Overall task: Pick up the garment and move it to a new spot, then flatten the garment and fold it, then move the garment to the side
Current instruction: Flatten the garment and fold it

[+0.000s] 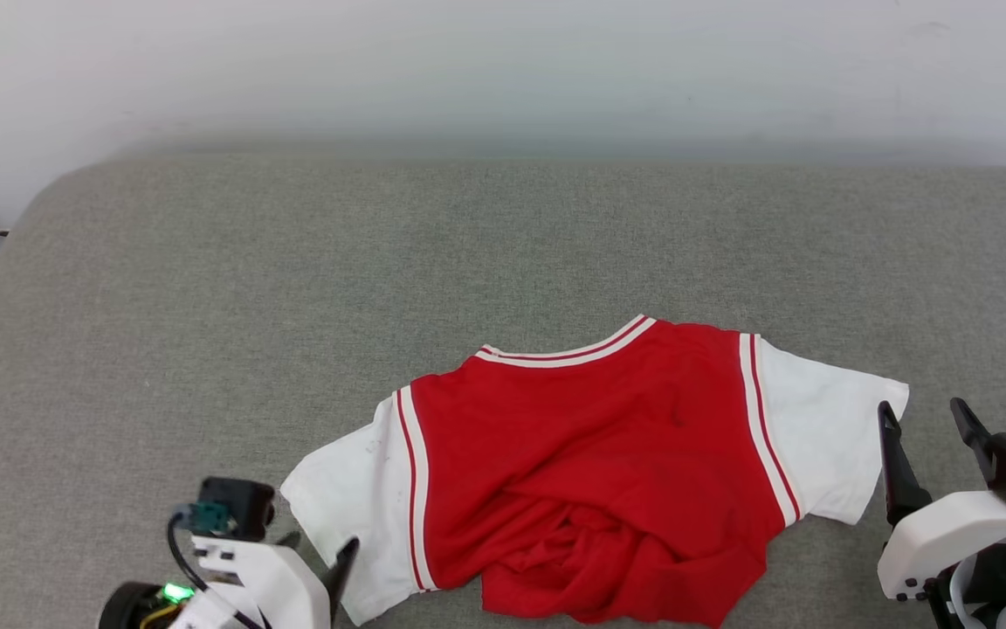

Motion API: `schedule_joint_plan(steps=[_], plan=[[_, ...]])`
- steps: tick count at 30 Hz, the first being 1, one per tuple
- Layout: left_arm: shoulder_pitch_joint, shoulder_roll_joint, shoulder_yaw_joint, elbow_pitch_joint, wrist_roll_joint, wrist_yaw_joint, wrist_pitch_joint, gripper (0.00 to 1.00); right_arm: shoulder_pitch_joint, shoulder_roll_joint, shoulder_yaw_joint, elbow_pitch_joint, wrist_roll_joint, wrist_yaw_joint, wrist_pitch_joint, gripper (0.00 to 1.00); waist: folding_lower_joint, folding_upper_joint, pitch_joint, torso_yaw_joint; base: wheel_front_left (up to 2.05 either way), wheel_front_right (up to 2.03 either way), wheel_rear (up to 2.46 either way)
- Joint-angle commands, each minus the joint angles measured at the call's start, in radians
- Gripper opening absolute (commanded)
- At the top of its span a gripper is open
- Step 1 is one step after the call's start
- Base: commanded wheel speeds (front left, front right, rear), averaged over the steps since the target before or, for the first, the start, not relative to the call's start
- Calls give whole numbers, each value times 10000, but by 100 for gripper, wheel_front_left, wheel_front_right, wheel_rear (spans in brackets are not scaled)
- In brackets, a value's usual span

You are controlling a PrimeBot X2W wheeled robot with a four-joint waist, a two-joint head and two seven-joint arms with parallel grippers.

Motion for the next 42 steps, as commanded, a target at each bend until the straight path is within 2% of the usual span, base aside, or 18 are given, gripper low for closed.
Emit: schedule_joint_plan(steps=[1,5,12,26,29,30,31,36,42], plan=[[-180,26,134,-75,58,66,-148,100,75,23,38,-102,0,-15,47,100,0,0,45,-27,0,0,0],[-519,146,468,-206,-66,165,-253,100,17,23,71,-304,-12,-15,121,100,0,0,288,-86,0,0,0],[-1315,494,721,35,-242,125,337,100,-189,23,141,-617,5,-15,238,100,0,0,974,-250,0,0,0],[-1900,801,559,1143,-105,425,1286,100,-441,23,179,-892,-89,-15,247,100,0,0,1863,-541,0,0,0],[-1863,738,421,1404,-264,320,1566,100,-445,23,169,-858,-95,-15,232,100,0,0,1911,-555,0,0,0],[-1804,674,343,1451,-362,256,1683,37,-452,23,160,-843,-108,-15,231,100,0,0,1913,-551,0,0,0],[-1751,649,262,1483,-415,164,1810,0,-457,23,147,-832,-115,-15,226,100,0,0,1906,-548,0,0,0],[-1667,696,213,1267,-409,163,1733,0,-465,21,66,-767,-150,-15,244,100,0,0,1754,-500,0,0,0],[-1915,727,675,409,-9,517,581,0,-344,23,120,-672,-385,-15,795,100,0,0,1449,-390,0,0,0]])
